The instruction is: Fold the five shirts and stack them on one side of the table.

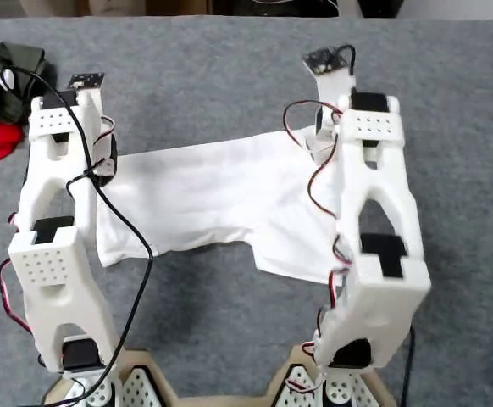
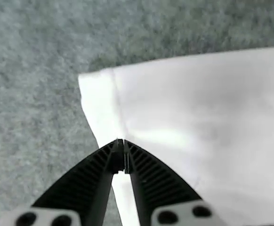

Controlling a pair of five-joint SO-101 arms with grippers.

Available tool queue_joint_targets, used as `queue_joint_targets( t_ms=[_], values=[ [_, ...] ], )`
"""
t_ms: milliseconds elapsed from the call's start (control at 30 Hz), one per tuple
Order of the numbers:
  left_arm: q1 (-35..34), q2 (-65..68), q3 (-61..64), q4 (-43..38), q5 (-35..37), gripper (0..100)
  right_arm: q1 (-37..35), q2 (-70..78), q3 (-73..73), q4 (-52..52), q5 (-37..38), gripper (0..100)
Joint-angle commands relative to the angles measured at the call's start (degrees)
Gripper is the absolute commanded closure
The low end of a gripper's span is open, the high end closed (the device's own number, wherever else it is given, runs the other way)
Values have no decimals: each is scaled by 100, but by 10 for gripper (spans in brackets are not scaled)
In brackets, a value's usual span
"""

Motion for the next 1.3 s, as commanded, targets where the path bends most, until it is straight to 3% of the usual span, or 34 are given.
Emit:
queue_joint_targets(
  t_ms=[0,133,300,467,767,1100,1267],
  values=[
    [264,-1033,413,88,-123,980,-163,-1068,-127,580,897,994],
    [607,-2492,2198,-378,-123,980,-259,-1719,48,1380,1952,993],
    [932,-5015,4993,-1565,-114,980,-242,-2475,927,1477,3253,993],
    [800,-6949,6497,-1600,-79,980,-259,-3248,2132,1196,3921,993],
    [-193,-7530,6673,-738,-132,980,-690,-5033,4752,1064,4905,980],
    [-1486,-7521,6690,-501,-334,980,-1446,-6747,7187,176,4941,725],
    [-1749,-7512,6690,-510,-527,980,-1692,-6774,7820,-176,4800,712]
  ],
)
